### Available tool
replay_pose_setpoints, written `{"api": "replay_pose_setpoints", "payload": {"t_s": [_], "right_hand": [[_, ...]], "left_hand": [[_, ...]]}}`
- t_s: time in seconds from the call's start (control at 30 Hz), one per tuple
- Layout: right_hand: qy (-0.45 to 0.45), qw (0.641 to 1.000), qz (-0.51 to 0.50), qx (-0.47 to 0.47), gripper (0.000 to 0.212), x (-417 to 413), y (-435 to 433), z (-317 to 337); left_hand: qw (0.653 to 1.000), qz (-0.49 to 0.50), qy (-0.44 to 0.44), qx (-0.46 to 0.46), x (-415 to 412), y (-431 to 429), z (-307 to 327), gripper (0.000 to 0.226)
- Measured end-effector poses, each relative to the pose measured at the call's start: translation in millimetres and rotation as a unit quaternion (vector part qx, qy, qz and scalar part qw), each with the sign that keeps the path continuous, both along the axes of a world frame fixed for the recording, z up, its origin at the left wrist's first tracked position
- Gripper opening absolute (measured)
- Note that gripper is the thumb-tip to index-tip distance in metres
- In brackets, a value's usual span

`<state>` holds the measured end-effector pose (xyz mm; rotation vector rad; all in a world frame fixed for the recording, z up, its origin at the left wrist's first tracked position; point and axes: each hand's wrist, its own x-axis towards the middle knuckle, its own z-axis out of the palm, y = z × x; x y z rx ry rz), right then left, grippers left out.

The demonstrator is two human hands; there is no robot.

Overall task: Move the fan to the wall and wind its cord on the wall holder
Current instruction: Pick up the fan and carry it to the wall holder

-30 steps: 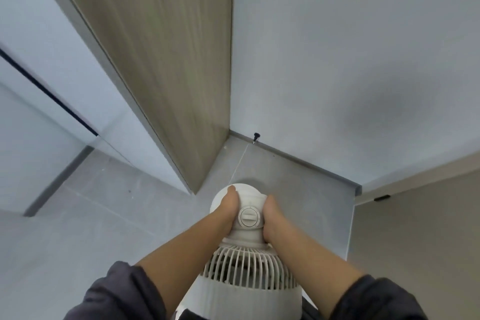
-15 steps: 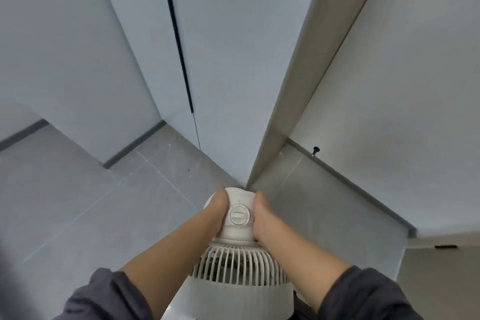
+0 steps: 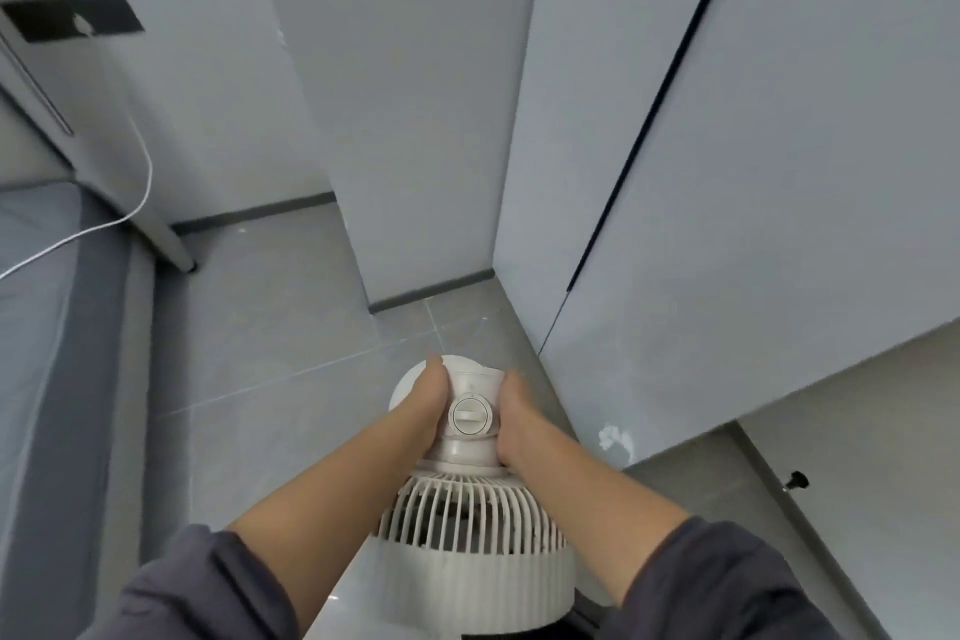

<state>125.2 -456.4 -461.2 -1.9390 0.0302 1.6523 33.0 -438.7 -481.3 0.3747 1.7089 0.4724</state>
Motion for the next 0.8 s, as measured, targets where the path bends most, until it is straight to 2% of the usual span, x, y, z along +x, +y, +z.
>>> {"api": "replay_pose_setpoints", "payload": {"t_s": [0.13, 0.33, 0.5, 0.8], "right_hand": [[0.003, 0.998, 0.056, 0.009, 0.044, -30, 55, 7], [-0.032, 0.984, 0.173, -0.007, 0.055, -88, 124, -2], [-0.048, 0.976, 0.213, -0.001, 0.056, -147, 173, -21], [-0.021, 0.989, 0.144, 0.001, 0.046, -292, 268, -24]], "left_hand": [[0.998, 0.051, 0.021, 0.003, -38, 59, -49, 0.072], [0.991, 0.130, -0.005, -0.003, -87, 101, -6, 0.059], [0.986, 0.165, -0.016, -0.011, -150, 141, -16, 0.054], [0.993, 0.106, -0.037, -0.024, -289, 249, -32, 0.050]]}}
